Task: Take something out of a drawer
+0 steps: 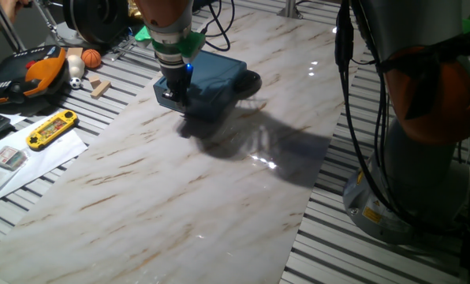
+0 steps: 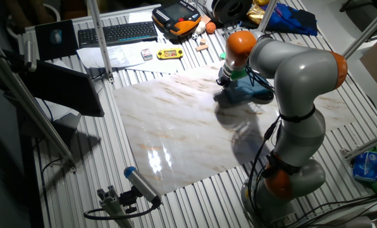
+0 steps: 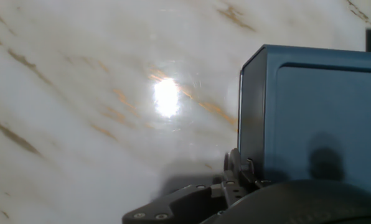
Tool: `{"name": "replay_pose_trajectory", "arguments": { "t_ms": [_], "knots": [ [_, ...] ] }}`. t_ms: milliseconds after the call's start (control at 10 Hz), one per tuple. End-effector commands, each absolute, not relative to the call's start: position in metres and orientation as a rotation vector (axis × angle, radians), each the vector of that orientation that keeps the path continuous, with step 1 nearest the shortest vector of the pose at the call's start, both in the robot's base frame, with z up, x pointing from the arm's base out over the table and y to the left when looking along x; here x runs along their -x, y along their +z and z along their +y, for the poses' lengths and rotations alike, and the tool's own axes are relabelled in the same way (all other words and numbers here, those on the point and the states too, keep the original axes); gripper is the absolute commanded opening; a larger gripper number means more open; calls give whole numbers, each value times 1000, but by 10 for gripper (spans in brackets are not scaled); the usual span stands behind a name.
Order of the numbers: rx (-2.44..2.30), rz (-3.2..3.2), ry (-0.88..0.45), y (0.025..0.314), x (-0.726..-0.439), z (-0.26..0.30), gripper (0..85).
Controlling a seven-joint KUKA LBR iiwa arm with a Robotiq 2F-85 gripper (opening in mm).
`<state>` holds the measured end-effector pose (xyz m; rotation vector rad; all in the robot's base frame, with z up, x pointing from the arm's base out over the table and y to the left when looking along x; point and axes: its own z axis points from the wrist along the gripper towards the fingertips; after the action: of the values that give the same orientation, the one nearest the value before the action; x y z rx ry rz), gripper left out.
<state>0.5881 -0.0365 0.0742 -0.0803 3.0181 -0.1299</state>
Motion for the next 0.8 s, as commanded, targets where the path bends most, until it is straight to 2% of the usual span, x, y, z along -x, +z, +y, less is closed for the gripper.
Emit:
{"name": "replay_pose_trajectory", "arguments": {
  "t_ms": [0, 700],
  "knots": [
    [80, 3017, -129, 74, -588, -37, 170],
    [103, 3015, -128, 73, -588, -37, 170]
  ]
}}
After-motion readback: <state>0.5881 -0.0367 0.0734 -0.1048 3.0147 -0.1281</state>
